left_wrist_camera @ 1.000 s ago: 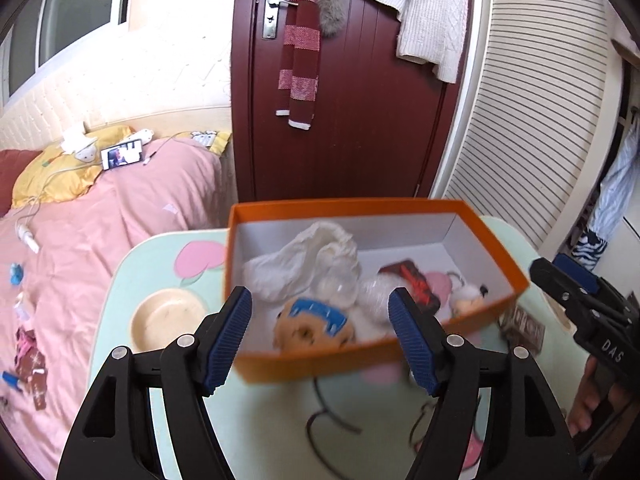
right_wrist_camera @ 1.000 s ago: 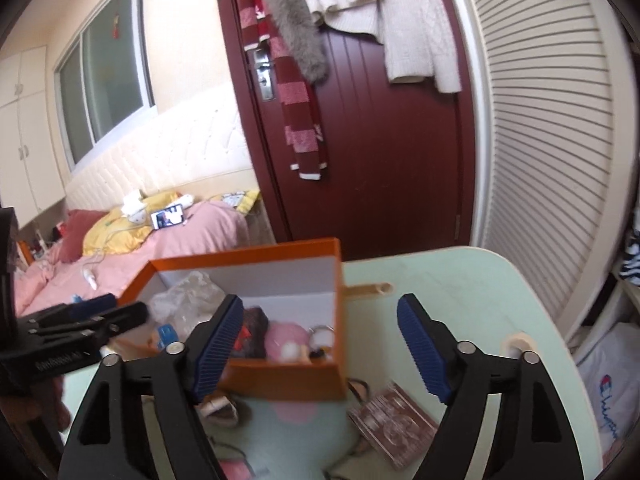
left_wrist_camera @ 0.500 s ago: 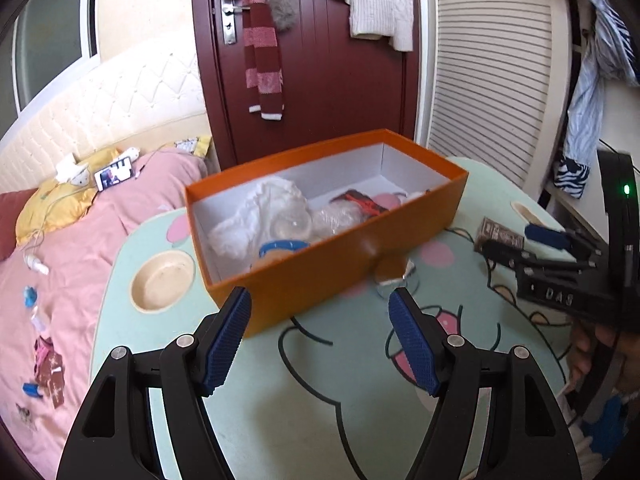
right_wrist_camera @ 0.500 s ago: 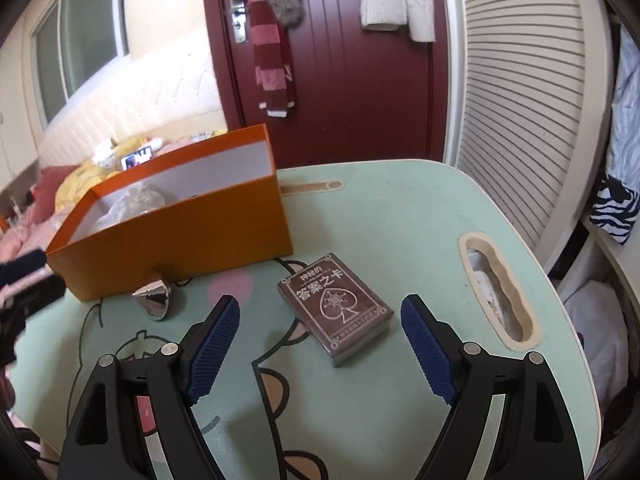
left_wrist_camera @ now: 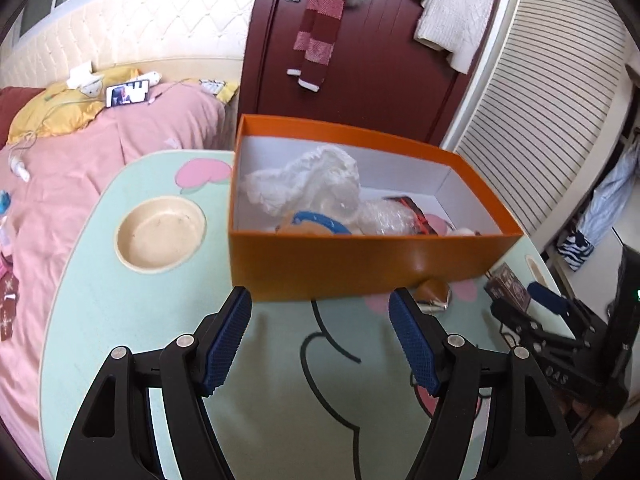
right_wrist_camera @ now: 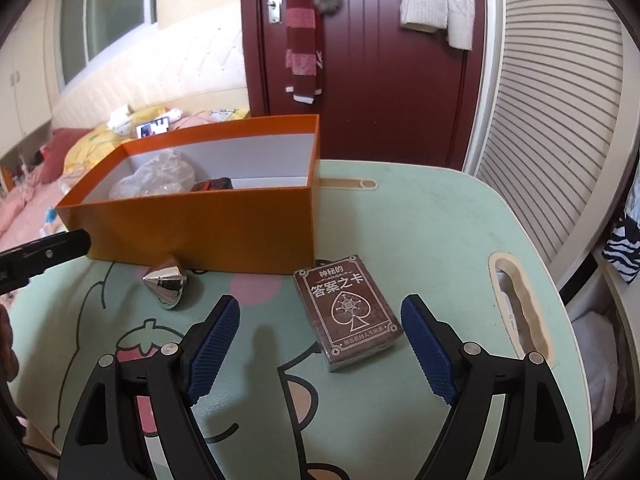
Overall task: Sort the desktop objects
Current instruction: 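Grasp the brown card box with the right tool, then grasp the silver metal cone with the left tool while the right tool holds the card box, then carry the metal cone over the orange box with the left tool while the right tool carries the card box, then open the left tool to drop the metal cone into the orange box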
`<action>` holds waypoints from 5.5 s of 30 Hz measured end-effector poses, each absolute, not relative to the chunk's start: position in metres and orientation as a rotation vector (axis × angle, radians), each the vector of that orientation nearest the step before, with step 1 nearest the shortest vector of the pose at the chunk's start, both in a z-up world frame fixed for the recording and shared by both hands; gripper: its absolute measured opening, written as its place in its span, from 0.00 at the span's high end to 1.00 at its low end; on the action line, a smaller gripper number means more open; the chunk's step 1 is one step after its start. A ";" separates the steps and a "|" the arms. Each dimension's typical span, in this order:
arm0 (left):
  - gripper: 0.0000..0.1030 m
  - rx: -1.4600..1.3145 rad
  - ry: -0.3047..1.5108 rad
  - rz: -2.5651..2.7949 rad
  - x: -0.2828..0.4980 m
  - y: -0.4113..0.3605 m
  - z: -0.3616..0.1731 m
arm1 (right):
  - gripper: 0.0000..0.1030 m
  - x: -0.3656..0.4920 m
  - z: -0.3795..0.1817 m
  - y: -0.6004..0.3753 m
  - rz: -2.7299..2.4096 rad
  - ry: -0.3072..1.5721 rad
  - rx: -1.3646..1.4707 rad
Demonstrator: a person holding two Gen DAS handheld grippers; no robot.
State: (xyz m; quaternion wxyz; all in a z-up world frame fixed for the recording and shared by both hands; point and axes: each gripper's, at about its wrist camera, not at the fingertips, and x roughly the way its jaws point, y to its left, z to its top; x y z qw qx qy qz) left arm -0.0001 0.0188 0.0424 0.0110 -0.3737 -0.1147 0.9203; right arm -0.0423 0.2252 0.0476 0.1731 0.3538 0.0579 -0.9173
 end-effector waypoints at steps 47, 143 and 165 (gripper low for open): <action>0.63 -1.241 -0.061 2.770 -0.039 0.095 0.027 | 0.61 -0.032 0.043 0.225 -2.557 0.090 1.048; 0.62 -1.154 -0.266 2.820 -0.115 0.024 0.070 | 0.61 -0.125 0.088 0.146 -2.523 0.049 0.894; 0.63 -1.258 -0.162 2.854 -0.118 0.026 0.055 | 0.61 -0.124 0.085 0.140 -2.562 0.145 0.882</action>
